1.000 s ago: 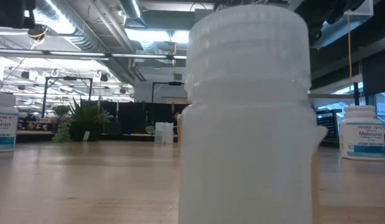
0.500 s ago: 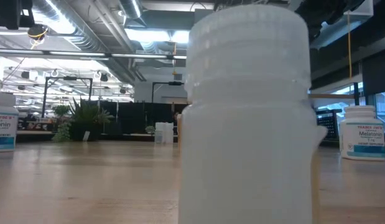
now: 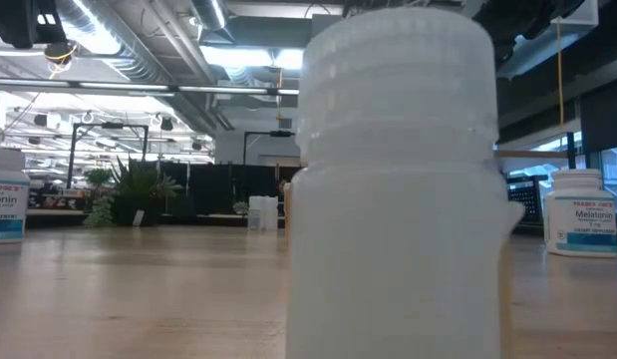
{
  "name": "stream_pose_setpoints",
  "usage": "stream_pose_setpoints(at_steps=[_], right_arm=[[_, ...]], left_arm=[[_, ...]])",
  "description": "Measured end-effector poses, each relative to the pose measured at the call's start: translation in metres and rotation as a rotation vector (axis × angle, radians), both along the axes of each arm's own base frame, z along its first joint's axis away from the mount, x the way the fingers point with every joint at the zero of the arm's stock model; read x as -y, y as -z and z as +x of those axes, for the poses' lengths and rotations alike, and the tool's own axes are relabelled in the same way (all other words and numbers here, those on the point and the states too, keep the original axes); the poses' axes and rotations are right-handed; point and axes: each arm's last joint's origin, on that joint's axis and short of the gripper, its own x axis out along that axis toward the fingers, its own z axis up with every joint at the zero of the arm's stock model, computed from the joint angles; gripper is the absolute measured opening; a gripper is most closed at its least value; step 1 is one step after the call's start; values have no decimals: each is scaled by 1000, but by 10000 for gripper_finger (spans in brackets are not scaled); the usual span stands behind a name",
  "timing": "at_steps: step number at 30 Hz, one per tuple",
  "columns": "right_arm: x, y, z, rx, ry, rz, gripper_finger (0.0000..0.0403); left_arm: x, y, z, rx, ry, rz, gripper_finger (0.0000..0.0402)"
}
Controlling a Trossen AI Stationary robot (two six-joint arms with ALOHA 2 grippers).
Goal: Pick and place medicine bottles onto shelf by color
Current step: Put the left white pill bottle on the shelf
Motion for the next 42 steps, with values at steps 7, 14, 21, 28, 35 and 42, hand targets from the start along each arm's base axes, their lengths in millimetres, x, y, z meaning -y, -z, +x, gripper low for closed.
stream_pose_setpoints(at_steps=[7,14,21,28,35,42], right_arm=[[0,0,0,0,0,0,19],[0,0,0,0,-1,-2,19],[0,0,0,0,-1,-2,19],[0,0,0,-2,-1,-3,19],[0,0,0,-1,-1,-3,19],[0,0,0,-1,-1,-3,19]], left_arm=[[-1,1,-2,-29,-71,-19,43],[-3,3,-6,-88,-59,-19,157],[-3,10,-1,-158,-128,-2,259],[-4,26,6,-241,-162,31,319],[-9,44,7,-314,-204,58,339],[-14,58,6,-340,-207,75,340]])
